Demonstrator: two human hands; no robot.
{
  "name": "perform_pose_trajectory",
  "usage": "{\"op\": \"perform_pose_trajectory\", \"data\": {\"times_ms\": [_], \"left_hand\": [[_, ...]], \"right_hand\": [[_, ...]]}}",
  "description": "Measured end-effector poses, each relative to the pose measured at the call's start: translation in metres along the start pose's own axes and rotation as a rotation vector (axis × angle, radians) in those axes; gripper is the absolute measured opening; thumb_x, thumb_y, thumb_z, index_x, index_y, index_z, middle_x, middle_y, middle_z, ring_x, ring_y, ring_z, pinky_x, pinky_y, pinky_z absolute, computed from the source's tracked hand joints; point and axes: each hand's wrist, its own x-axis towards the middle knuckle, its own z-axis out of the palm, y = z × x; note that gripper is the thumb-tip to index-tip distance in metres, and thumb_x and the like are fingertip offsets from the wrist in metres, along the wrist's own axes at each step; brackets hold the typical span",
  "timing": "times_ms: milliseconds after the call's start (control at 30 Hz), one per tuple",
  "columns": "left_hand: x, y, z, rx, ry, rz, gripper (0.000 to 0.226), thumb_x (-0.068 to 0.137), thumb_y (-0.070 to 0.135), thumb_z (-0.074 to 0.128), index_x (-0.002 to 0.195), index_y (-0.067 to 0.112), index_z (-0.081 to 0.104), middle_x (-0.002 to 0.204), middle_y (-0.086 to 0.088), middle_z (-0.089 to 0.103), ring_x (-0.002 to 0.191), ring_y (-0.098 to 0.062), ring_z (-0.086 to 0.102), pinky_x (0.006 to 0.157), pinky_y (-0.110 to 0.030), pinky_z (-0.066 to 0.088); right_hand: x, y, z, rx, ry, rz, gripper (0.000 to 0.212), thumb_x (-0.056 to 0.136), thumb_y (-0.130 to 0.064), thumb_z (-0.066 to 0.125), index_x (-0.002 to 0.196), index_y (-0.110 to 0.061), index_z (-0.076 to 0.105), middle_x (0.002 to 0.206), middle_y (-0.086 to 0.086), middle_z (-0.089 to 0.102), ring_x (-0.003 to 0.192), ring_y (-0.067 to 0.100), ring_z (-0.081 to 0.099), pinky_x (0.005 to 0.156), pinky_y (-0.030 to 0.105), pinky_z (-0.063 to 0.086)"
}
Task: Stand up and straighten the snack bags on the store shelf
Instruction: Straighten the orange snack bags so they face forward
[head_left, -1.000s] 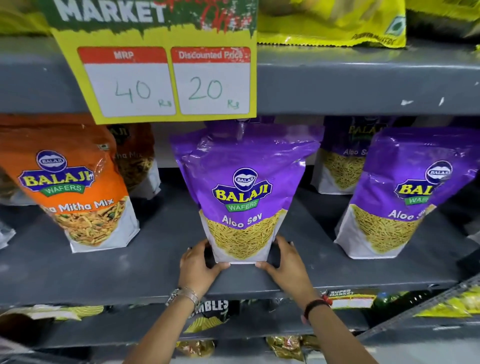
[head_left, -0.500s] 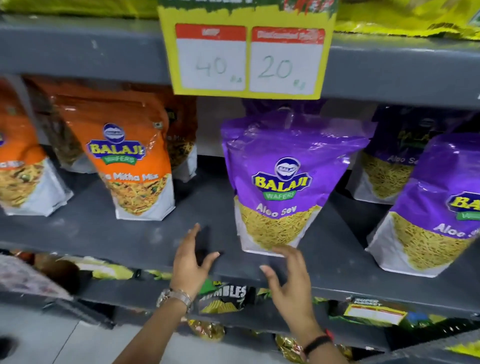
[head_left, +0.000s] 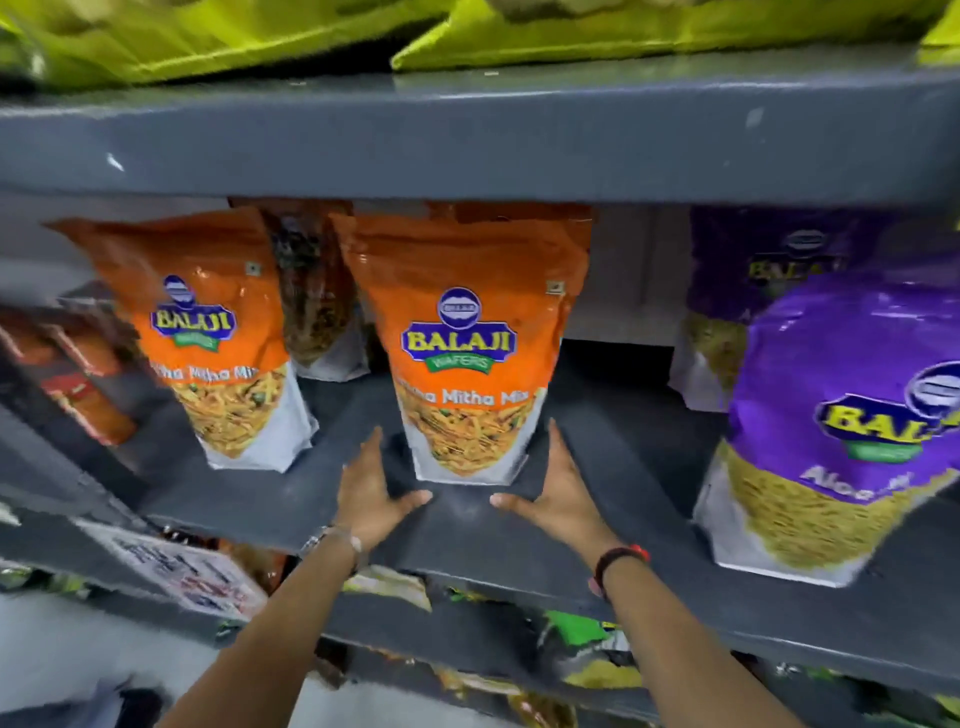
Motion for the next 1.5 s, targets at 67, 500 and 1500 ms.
{"op": "perform_pose_trajectory", "data": {"times_ms": [67, 500, 1500], "left_hand": [[0.023, -0.001, -0.007, -0.025, -0.133, 0.059, 0.116, 0.047, 0.049, 0.075, 0.138, 0.010, 0.016, 0.147, -0.006, 0.027, 0.135, -0.024, 0.027, 0.111, -0.047, 0.026], [0.024, -0.018, 0.008, -0.051, -0.199, 0.156, 0.074, 0.064, 0.040, 0.069, 0.124, 0.016, 0.033, 0.132, -0.006, 0.051, 0.129, -0.033, 0.037, 0.116, -0.051, 0.006], [-0.012, -0.020, 0.001, -0.051, -0.103, 0.174, 0.079, 0.075, 0.029, 0.067, 0.137, 0.017, 0.020, 0.147, -0.004, 0.035, 0.136, -0.024, 0.028, 0.116, -0.042, 0.000]], "right_hand": [[0.011, -0.007, 0.011, -0.014, 0.070, -0.018, 0.095, 0.056, -0.038, 0.083, 0.131, -0.024, 0.028, 0.140, -0.002, 0.041, 0.131, 0.017, 0.036, 0.108, 0.039, 0.032], [-0.024, -0.006, 0.029, -0.339, 0.286, 0.031, 0.070, 0.063, -0.048, 0.069, 0.120, -0.017, 0.043, 0.122, 0.008, 0.057, 0.113, 0.028, 0.047, 0.103, 0.052, 0.035], [-0.056, -0.018, 0.026, -0.168, 0.360, 0.124, 0.074, 0.058, -0.019, 0.084, 0.120, -0.015, 0.045, 0.123, 0.005, 0.054, 0.118, 0.022, 0.044, 0.093, 0.030, 0.038]]}}
